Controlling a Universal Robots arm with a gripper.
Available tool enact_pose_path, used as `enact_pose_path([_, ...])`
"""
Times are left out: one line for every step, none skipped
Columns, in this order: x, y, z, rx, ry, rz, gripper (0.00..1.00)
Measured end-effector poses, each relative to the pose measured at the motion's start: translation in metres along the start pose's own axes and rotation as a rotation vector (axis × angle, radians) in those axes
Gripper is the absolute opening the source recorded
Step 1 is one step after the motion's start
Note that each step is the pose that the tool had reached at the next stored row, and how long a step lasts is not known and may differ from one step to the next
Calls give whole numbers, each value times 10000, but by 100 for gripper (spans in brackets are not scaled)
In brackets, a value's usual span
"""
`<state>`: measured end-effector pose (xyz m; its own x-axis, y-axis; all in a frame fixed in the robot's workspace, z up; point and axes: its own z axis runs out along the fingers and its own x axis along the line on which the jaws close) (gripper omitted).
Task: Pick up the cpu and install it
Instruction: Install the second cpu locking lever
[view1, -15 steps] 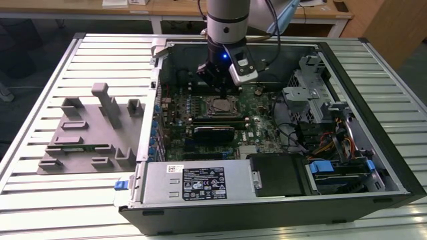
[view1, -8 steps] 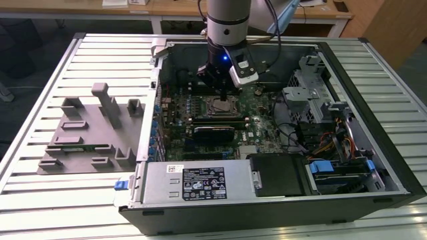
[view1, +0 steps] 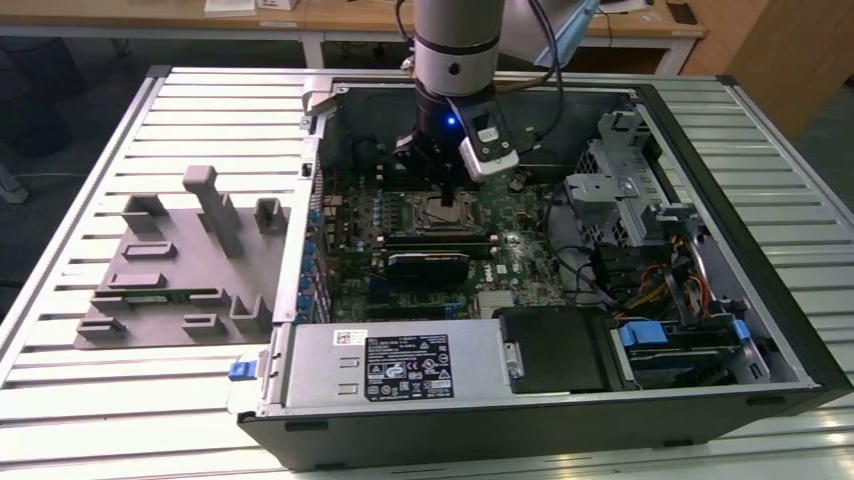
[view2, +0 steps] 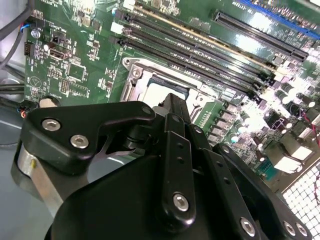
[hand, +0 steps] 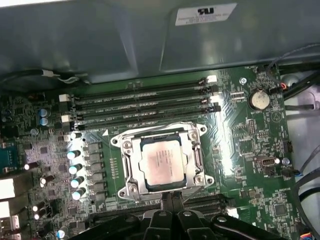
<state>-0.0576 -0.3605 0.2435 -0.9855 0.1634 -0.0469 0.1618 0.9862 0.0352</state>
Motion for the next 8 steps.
enact_pose_path([-1, -9, 0, 1, 0, 0, 11])
enact_pose_path([-3, -15, 0, 5, -1, -1, 11])
enact_pose_path([-4, -22, 0, 10, -2, -1, 11])
enact_pose_path([-5, -28, 0, 18, -3, -1, 11])
enact_pose_path([-6, -34, 0, 27, -4, -2, 11])
enact_pose_path([-7, -40, 0, 33, -5, -2, 11])
enact_pose_path([-8, -46, 1, 38, -6, -2, 11])
enact_pose_path([-9, -51, 2, 43, -8, -4, 11])
